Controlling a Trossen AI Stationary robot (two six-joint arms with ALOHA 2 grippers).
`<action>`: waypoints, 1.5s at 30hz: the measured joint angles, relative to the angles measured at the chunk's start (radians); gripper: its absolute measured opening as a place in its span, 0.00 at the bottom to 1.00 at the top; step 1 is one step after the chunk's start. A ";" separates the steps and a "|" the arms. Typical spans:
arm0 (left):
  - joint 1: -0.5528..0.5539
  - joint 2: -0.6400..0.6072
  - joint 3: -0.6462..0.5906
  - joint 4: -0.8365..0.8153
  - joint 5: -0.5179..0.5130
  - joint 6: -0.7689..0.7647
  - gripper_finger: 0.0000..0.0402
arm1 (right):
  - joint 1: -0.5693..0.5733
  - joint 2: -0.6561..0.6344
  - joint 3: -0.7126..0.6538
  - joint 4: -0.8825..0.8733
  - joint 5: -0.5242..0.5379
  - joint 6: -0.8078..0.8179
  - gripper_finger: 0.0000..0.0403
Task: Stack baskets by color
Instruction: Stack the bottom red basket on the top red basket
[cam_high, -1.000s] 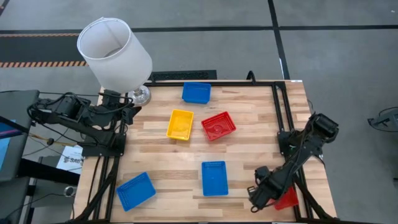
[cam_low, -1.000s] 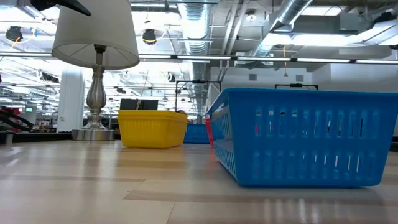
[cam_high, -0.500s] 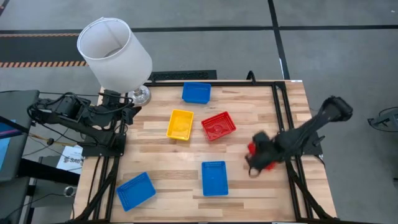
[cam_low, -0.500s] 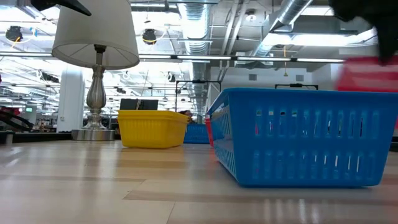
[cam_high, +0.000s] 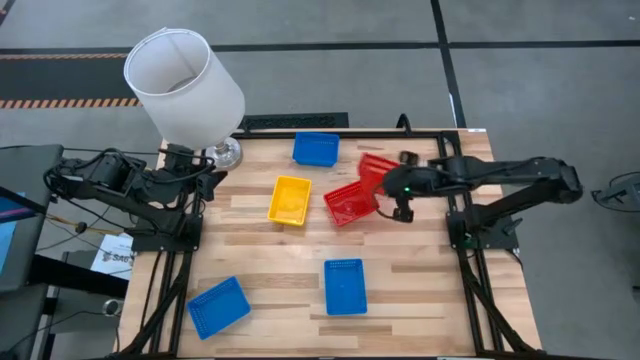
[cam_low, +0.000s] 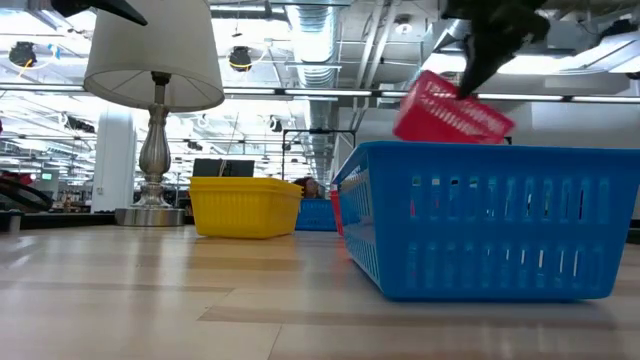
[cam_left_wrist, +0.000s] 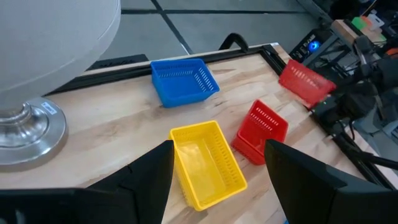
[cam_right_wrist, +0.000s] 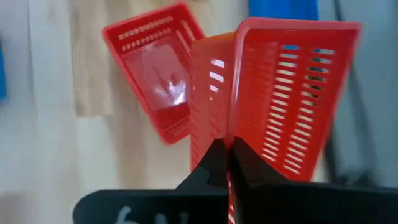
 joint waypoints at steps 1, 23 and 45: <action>0.000 0.000 0.000 0.000 -0.006 0.009 0.59 | 0.000 0.016 0.000 0.028 0.000 -0.100 0.01; 0.000 0.001 0.000 0.000 -0.021 0.002 0.59 | 0.104 0.390 0.104 0.088 0.072 -0.510 0.01; 0.000 0.001 0.000 -0.002 -0.021 0.009 0.59 | 0.122 0.445 0.105 0.112 -0.002 -0.430 0.06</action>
